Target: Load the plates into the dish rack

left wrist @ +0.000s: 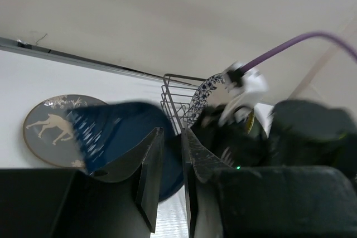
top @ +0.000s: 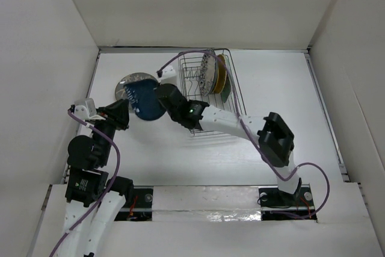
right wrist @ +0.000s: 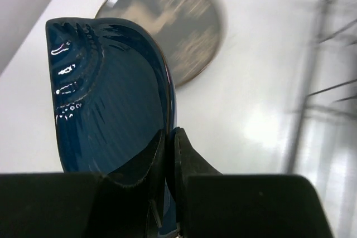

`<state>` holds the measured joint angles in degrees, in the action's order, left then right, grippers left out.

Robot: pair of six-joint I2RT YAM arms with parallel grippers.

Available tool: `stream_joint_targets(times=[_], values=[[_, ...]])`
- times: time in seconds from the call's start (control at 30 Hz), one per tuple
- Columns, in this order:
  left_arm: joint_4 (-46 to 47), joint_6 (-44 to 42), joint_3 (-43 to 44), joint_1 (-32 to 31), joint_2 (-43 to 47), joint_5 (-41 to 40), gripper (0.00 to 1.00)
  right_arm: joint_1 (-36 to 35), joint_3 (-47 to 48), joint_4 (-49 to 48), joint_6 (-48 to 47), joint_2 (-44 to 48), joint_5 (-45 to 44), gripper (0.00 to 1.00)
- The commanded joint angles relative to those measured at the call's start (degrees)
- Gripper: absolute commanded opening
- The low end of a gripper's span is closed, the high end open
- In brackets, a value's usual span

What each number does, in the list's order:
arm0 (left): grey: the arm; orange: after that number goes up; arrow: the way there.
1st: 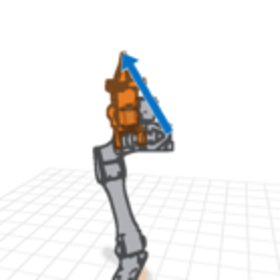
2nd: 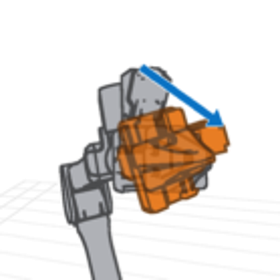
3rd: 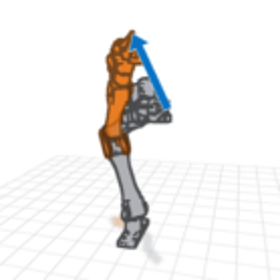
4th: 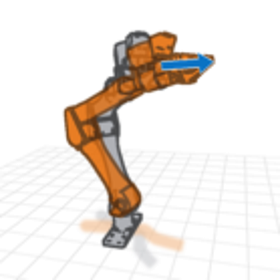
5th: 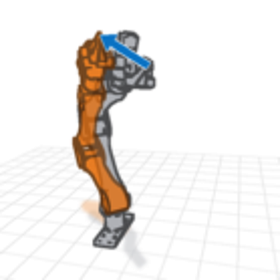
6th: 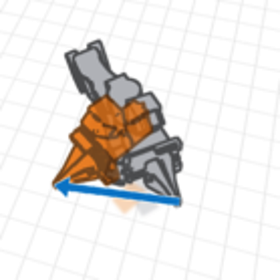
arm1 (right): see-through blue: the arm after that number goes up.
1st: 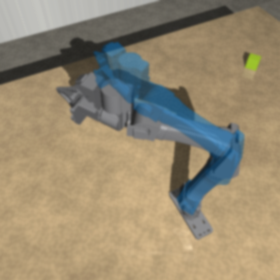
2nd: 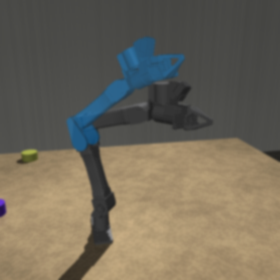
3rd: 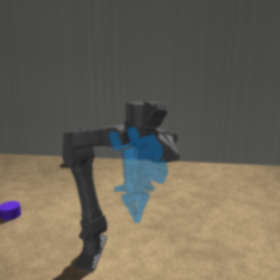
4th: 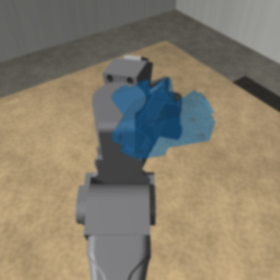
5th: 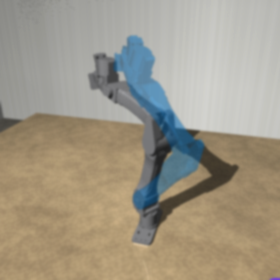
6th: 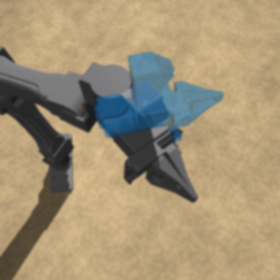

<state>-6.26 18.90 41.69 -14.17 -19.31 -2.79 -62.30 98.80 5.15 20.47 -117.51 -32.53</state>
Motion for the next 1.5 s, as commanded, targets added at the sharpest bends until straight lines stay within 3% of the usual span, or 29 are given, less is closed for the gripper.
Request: stream_joint_targets(times=[0.0,0.23,0.4,0.77,1.07,1.47], values=[[2.75,-0.44,1.02,-0.42,1.03,0.68,0.17,4.98,0.51,-6.38,-6.31,8.17,-18.75,0.0],[2.22,-0.53,0.85,-0.94,1.47,0.68,0.18,10.97,1.91,-8.75,-18.87,10.2,-30.21,0.0],[2.04,-0.35,0.93,-0.94,1.82,1.03,0.18,13.52,5.08,-17.94,-36.7,6.87,-37.06,0.0],[1.6,-0.44,1.02,-1.99,1.91,0.68,0.18,14.31,10.96,-33.88,-59.91,-4.64,-40.15,0.0],[1.43,-0.44,0.94,-2.0,1.64,0.85,0.18,13.71,12.55,-35.12,-62.92,-9.22,-40.42,0.0],[1.43,-0.44,1.02,-2.0,1.29,0.15,0.18,10.8,13.78,-25.46,-51.42,-15.64,-40.15,0.0]])
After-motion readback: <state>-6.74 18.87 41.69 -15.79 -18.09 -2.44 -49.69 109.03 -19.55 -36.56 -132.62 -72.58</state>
